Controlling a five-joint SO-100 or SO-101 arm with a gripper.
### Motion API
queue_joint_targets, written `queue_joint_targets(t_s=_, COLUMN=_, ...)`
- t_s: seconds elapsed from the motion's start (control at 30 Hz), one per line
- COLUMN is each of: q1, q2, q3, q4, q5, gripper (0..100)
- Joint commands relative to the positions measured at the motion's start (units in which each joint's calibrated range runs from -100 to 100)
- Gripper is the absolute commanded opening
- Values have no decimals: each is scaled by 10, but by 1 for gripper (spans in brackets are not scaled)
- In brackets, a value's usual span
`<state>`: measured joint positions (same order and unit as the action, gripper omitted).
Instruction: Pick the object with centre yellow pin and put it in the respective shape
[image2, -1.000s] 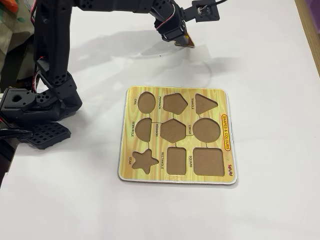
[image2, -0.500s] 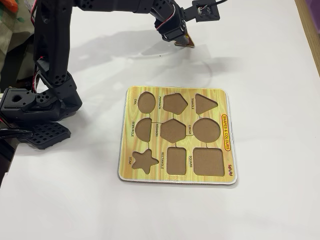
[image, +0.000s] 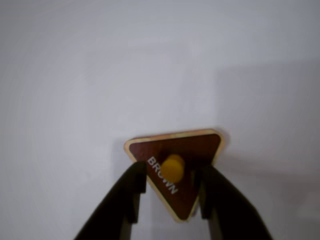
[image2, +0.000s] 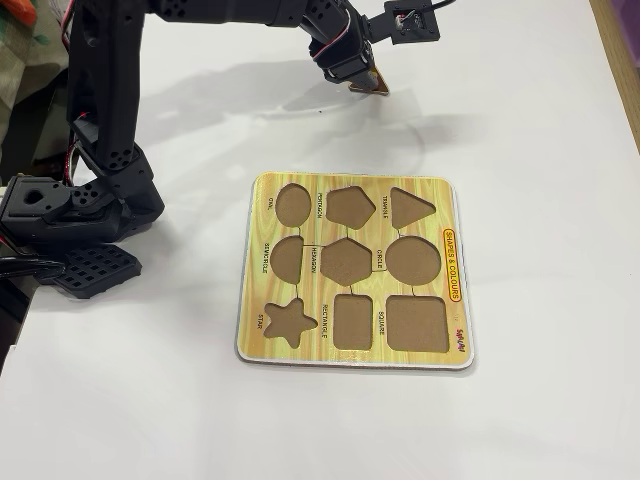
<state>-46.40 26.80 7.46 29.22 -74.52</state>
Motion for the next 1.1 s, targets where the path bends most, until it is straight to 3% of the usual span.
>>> queue_joint_targets(t_s=0.0, q1=10, q2=18, q3=-8, q4=-4, q5=1, gripper=11)
queue_joint_targets(t_s=0.97, q1=9, q2=21, q3=-1, q4=5, q5=3, gripper=6)
queue_joint_targets(t_s=1.07, q1=9, q2=20, q3=-5, q4=31, q5=28, gripper=6)
